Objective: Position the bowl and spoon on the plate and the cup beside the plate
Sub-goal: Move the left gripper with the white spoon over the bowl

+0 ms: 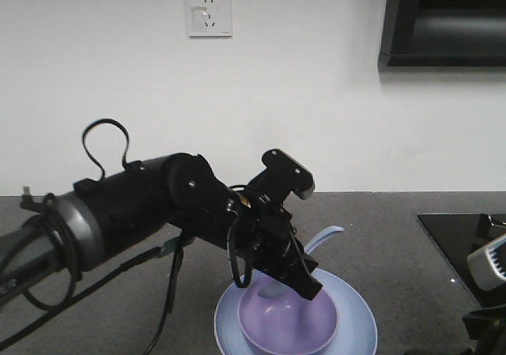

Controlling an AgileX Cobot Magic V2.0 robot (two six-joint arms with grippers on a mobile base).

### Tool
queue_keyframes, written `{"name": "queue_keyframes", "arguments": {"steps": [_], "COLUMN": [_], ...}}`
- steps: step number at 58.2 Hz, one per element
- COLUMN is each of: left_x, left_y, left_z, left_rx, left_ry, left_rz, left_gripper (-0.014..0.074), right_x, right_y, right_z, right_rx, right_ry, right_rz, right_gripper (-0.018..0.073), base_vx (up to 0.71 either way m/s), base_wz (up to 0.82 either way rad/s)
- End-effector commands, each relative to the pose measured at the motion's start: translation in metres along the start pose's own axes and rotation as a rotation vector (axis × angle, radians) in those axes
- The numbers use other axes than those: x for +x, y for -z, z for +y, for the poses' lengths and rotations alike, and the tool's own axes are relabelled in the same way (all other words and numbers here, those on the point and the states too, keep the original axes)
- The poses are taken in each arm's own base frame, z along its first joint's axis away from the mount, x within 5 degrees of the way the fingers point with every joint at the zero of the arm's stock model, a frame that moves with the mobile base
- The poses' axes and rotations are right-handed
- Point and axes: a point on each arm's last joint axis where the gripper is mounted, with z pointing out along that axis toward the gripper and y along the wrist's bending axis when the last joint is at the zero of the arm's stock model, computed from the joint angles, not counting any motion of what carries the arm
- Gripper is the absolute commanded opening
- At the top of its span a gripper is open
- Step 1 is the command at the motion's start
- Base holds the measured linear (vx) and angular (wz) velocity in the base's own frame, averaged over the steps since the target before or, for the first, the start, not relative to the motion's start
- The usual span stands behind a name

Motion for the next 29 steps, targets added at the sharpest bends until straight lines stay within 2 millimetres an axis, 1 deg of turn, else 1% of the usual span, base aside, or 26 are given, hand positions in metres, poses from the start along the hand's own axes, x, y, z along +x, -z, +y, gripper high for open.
{"name": "queue_keyframes", "arguments": {"steps": [1, 6, 12, 20, 29], "left_x": [-0.026, -0.021, -0.015, -0.010, -0.009], "left_y": [0.015, 0.003, -0.010, -0.016, -0.016], "left_z": [-0.002, 0.000, 0.003, 0.003, 0.003], "left_rx": [-0.052, -0.050, -0.048, -0.041, -0.035], "left_ry": [0.008, 0.028, 0.045, 0.072, 0.075], "left_rz": [-0.167, -0.151, -0.124, -0.104, -0.098], "left_gripper": [0.0203, 0.0209, 0.0249, 0.0382, 0.0533], "right_x": [-0.014, -0.014, -0.014, -0.014, -0.014], "right_y": [0.009, 0.009, 0.009, 0.009, 0.009], "right_z": [-0.001, -0.001, -0.001, -0.001, -0.001], "right_rx": [0.017, 0.017, 0.017, 0.017, 0.017], "right_ry": [0.010, 0.010, 0.010, 0.010, 0.010], "right_rz": [-0.111, -0.114, -0.114, -0.114, -0.114], "right_gripper": [0.0550, 0.0550, 0.0550, 0.0550, 0.0550], "base_vx": [0.00, 0.00, 0.00, 0.00, 0.00], "base_wz": [0.00, 0.00, 0.00, 0.00, 0.00]}}
